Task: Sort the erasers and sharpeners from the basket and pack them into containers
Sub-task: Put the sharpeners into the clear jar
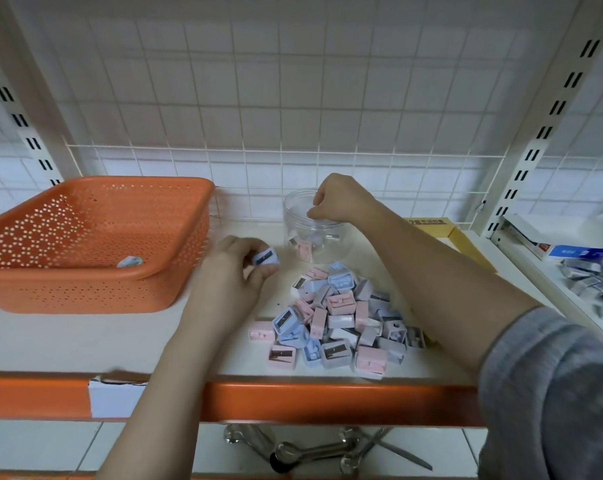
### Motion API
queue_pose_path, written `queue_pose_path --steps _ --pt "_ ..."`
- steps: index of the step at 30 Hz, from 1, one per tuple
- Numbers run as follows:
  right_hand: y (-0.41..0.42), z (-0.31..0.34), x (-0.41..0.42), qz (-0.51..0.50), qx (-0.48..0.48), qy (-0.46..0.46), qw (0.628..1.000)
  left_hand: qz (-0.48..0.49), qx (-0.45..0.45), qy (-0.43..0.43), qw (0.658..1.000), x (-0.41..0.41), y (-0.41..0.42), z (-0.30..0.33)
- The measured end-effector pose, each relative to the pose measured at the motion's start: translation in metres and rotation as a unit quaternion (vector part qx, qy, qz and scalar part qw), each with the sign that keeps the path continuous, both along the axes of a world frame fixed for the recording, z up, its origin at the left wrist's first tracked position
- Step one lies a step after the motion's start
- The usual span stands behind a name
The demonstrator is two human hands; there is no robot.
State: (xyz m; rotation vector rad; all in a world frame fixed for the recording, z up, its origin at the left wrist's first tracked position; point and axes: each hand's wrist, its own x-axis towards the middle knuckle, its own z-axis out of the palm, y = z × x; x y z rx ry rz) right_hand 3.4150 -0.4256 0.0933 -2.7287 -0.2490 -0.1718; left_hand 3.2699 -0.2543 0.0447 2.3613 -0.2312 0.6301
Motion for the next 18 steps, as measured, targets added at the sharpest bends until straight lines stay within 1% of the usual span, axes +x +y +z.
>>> queue_pose_path --steps 4,7,11,14,16,18 --pt "-0.013 0.009 -0.012 -0.023 0.094 -0.062 0.993 -0.003 -0.005 -0.013 1.0 0.033 -0.006 0.035" --pt "-0.035 0.013 -0.042 -0.039 0.162 -0.074 0.983 -0.026 0.01 0.005 1.0 0.067 -0.019 0.056" --pt "-0.059 -0.004 -0.093 -0.05 0.21 -0.045 0.975 -0.044 0.078 0.057 0.994 0.111 -0.036 0.058" --pt "-0.063 -0.023 -0.119 -0.028 0.24 0.013 0.97 -0.053 0.093 0.101 0.989 0.13 -0.04 0.049" --pt "-0.063 -0.032 -0.128 -0.017 0.248 0.035 0.968 -0.057 0.103 0.106 0.987 0.132 -0.042 0.045" --pt "-0.064 -0.034 -0.133 0.002 0.228 0.05 0.972 -0.053 0.106 0.089 0.989 0.126 -0.042 0.046"
